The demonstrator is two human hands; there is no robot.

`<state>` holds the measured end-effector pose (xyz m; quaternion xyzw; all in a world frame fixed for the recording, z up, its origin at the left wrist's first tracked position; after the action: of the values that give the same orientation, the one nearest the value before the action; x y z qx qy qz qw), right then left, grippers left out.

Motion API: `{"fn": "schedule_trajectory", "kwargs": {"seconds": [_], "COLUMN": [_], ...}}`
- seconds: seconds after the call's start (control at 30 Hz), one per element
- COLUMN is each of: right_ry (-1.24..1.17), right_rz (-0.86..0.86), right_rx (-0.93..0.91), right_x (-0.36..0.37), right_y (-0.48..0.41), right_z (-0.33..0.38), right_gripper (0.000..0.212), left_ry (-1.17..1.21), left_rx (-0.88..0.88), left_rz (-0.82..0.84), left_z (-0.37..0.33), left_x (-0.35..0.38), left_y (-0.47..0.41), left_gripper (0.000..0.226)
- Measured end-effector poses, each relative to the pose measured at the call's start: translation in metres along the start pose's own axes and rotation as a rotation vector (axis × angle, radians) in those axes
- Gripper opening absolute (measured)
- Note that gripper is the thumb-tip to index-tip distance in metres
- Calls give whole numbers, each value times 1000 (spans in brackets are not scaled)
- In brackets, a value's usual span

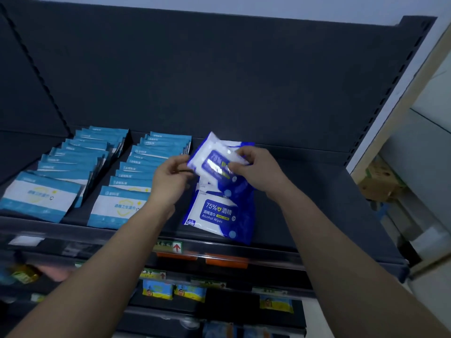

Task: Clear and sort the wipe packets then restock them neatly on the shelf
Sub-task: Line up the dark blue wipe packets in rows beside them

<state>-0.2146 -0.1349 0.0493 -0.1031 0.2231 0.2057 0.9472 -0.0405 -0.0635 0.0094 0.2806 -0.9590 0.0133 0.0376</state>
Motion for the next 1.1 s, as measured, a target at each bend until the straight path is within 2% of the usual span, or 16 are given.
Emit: {"fn": "schedule_trajectory", "kwargs": {"seconds": [0.07, 0.1, 0.13, 0.17, 0.23, 0.27, 0.33, 0.4, 0.5, 0.6, 0.73, 0.8, 0.9, 1.0, 1.1], "right_ry": [281, 397, 467, 487, 480, 510, 601, 641, 612, 490, 410, 384, 315, 26, -1], "right_rz": [244, 368, 444, 452, 349, 292, 247, 277, 330, 305, 85, 40, 24, 138, 181], "right_rx": [-2, -2, 6, 20, 41, 43, 69, 175, 311, 309, 149, 132, 215, 294, 296], "right_x": [2, 8, 14, 19, 24, 24, 20, 15, 10, 12, 10, 8, 5, 10, 16], "right_y": [5, 10, 13, 16, 17, 15, 14, 15, 18, 18, 13, 8, 2, 1, -1], "right_z": [-3, -5, -9, -12, -18, -20, -25, -30, -33, -36, -40, -47, -62, -69, -72], "right_gripper": [9, 15, 23, 29, 36, 39, 55, 82, 120, 120, 101, 98, 93, 105, 123], "left_ry": [65, 30, -37, -117, -370, -513, -679, -809, -1052, -1008, -896, -871, -744, -538, -498], "left_rx": [-30, -34, -39, -50, -98, -113, -134, -118, -82, -73, 27, -12, -159, -232, -231], "left_rz": [-123, -89, 18, 171, 467, 564, 646, 675, 665, 642, 519, 485, 464, 510, 565], "left_z": [5, 7, 9, 12, 18, 22, 23, 19, 10, 6, 14, 20, 24, 29, 34], "left_x": [-10, -12, -11, -8, -2, -1, 1, 2, 2, 11, 22, 23, 23, 26, 27], "left_y": [-7, -8, -7, -5, 0, 1, 0, -5, -10, -11, -17, -23, -26, -24, -24], "left_gripper": [32, 30, 31, 37, 61, 75, 98, 111, 98, 90, 94, 104, 122, 121, 122]}}
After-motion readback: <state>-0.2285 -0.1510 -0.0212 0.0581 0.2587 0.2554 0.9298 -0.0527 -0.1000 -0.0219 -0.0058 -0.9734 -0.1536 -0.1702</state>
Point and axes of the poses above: each hand's wrist, its own y-axis away from the middle knuckle, its own x-axis out of the palm, z = x × y, the point moved 2 cm from there along -y, towards the middle knuckle, and after that the axes turned 1 degree about y, right-handed, at the moved point
